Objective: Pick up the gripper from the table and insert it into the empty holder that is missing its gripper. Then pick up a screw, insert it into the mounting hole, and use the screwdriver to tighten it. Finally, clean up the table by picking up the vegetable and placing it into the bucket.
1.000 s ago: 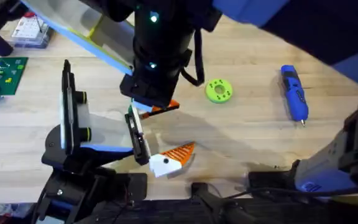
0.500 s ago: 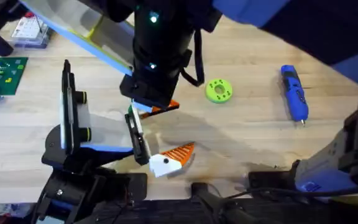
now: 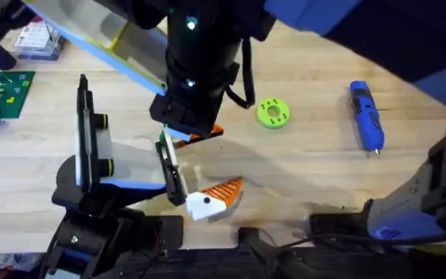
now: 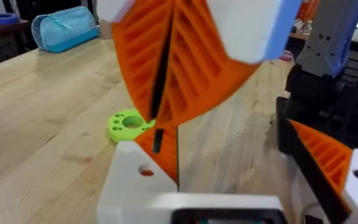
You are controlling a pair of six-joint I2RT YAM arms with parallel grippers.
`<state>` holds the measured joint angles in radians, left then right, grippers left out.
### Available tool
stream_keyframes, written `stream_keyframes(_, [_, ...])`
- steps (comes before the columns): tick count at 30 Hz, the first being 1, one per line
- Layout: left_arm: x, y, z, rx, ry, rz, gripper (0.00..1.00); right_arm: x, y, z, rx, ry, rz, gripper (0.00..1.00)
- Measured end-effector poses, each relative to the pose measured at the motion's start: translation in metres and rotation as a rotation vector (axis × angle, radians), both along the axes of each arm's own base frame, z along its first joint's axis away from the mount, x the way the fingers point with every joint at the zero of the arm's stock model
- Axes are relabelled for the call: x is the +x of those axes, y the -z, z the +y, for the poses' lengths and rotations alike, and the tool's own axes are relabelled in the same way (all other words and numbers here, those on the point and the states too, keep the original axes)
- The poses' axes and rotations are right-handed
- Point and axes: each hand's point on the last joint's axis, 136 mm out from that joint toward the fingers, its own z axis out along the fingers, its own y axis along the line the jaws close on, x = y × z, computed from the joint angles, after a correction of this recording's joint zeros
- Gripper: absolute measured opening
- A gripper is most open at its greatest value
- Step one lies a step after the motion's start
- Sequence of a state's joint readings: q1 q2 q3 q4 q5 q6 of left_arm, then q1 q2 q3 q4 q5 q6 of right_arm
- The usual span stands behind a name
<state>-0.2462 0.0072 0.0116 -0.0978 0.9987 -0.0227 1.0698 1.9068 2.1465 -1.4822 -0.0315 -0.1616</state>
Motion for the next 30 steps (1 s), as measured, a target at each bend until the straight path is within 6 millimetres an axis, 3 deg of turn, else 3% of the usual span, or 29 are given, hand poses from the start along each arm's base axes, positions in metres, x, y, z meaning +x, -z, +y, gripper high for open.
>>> stream_keyframes(18, [0.0,0.0,0.0,0.0,0.0,0.0,0.987,0.0,0.0,0.0,-0.001,-0.002,0.0,0.013])
stream_keyframes(30, [0.0,0.0,0.0,0.0,0.0,0.0,0.987,0.002,0.015,0.006,-0.033,-0.002,0.018,0.013])
